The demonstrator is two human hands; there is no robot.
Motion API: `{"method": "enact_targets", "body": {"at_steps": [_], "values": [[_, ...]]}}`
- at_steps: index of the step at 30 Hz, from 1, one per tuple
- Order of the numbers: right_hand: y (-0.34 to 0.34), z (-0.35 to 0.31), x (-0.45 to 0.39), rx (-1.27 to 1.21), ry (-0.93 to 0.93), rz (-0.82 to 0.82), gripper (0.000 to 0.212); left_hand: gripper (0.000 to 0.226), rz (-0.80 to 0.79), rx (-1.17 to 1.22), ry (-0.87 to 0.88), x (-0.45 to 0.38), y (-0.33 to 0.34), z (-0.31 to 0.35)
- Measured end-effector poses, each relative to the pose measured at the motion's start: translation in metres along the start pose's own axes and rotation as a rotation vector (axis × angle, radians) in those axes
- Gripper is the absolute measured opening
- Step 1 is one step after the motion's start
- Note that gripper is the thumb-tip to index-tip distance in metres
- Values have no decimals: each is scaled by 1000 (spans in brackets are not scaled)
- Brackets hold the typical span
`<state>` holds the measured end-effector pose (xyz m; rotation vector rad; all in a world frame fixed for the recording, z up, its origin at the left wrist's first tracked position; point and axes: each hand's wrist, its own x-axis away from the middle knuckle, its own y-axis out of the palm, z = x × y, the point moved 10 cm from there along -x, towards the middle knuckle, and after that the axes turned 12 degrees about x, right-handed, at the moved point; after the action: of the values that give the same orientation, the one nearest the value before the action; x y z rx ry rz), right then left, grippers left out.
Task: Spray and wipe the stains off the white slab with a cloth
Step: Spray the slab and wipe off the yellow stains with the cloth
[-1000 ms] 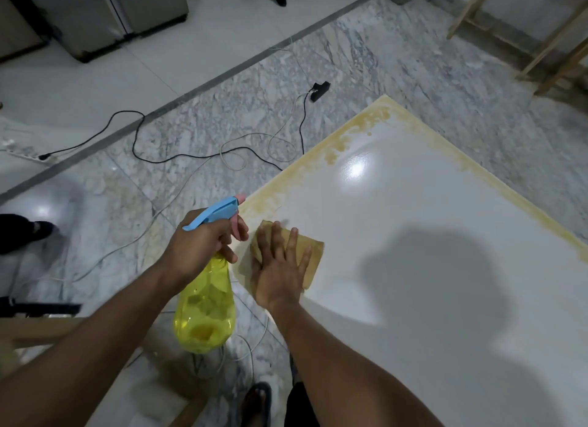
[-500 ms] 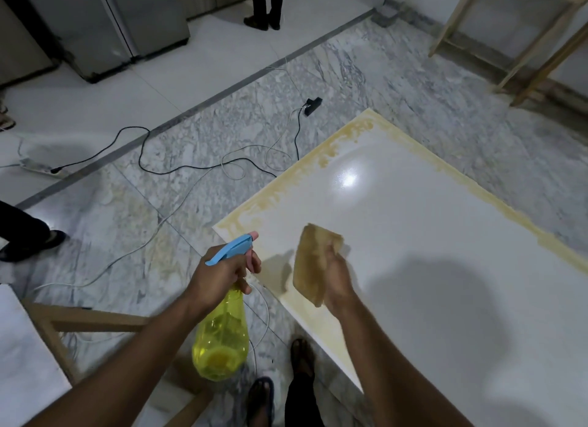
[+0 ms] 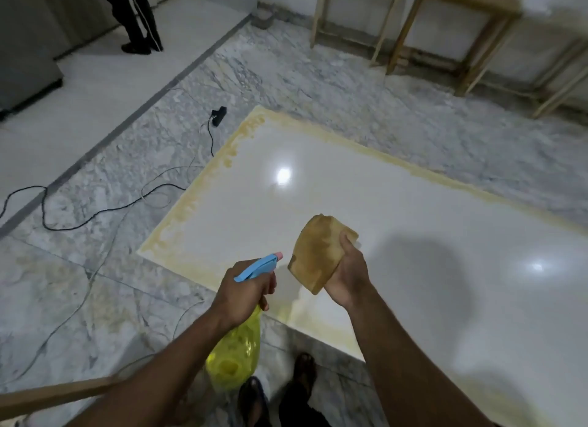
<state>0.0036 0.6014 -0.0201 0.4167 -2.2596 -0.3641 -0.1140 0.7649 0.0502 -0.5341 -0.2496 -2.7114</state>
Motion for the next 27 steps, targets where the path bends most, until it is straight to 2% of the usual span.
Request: {"method": "enact_targets", "body": {"at_steps": [4, 8, 12, 19, 24, 27], "values": [[-45, -18, 29, -77, -73, 25, 63, 45, -77, -83, 63, -1, 56, 10], [-92, -36, 64, -144, -142, 76, 63, 49, -220, -104, 67, -2, 118, 11], [-151, -51, 95, -215, -204, 182, 62, 55, -298, -163, 71, -3, 175, 5], [-252, -71, 141, -309, -269, 358, 53, 44, -447, -235, 52, 3, 274, -11], [-329, -82, 159, -351, -275, 404, 56, 46, -502, -279, 39, 1, 348, -22], [-369, -97, 161, -313, -275, 382, 59, 34, -499, -307, 47, -5, 393, -29]]}}
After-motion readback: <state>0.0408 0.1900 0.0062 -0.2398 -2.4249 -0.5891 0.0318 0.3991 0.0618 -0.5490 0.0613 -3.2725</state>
